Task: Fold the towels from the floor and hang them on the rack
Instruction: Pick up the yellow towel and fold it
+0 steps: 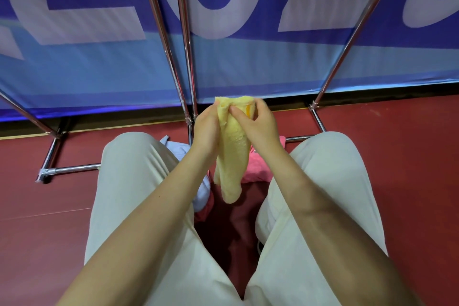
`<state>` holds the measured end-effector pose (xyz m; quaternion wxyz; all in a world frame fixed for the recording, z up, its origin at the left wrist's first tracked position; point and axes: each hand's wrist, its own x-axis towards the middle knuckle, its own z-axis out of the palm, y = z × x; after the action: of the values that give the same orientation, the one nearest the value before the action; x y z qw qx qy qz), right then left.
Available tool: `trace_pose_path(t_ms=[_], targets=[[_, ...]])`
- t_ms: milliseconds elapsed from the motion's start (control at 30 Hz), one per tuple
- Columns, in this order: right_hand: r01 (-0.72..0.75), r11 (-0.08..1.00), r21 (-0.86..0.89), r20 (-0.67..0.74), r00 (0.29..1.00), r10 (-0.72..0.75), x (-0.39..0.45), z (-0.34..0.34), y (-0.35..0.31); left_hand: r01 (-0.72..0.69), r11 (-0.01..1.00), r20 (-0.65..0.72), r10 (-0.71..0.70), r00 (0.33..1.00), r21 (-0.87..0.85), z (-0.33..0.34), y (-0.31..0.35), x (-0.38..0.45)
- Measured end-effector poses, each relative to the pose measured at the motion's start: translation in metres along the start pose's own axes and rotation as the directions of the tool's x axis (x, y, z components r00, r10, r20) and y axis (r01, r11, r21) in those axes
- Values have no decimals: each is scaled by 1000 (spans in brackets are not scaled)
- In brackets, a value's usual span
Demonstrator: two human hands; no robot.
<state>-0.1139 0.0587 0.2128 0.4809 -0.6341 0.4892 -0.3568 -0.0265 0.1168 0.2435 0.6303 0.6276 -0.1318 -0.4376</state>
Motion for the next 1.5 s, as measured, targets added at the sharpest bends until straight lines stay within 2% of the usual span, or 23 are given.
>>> trace_pose_path(t_ms=[67,167,267,333,400,567,667,767,933,1133,1233,1333,1433,1500], targets=[[-9,995,-103,-24,1000,7,-1,1,3,-21,1000,22,21,1000,-1,-2,-3,0],[21,981,-193,-139,989,-48,-3,1,5,-5,1000,59,6,998,-8,2,-8,-3],[-10,995,-101,-203,979,-10,-1,-4,4,-5,998,109,-3,994,69,8,-13,-7],[-36,998,-54,-192,981,25,1,-6,2,-95,981,143,70,987,171,10,-15,-9],[-39,999,3,-166,985,39,0,-5,-3,-200,953,143,171,975,227,8,-16,-8],[18,970,243,-41,999,-8,-9,4,-11,-322,943,12,322,947,79,0,-2,-6],[22,950,313,71,996,-46,-12,8,-12,-315,949,13,315,949,-16,-8,10,0],[-39,950,311,205,978,-27,-14,15,-10,-264,963,3,264,964,-59,-15,17,7],[-126,944,305,278,960,38,-19,35,0,-233,961,-9,234,972,-149,-27,25,13],[-239,964,118,340,922,187,-24,61,23,-182,948,-36,179,983,-263,-49,35,16],[-221,974,49,387,903,185,-31,74,37,-135,941,-65,121,991,-309,-63,36,18],[-216,974,-72,475,851,224,-37,80,55,-87,906,-87,56,995,-414,-82,41,21],[-178,951,-253,528,798,290,-43,81,73,-87,859,-113,34,993,-505,-104,42,25],[-163,943,-291,547,780,303,-43,78,81,-119,851,-142,53,988,-512,-116,42,24]])
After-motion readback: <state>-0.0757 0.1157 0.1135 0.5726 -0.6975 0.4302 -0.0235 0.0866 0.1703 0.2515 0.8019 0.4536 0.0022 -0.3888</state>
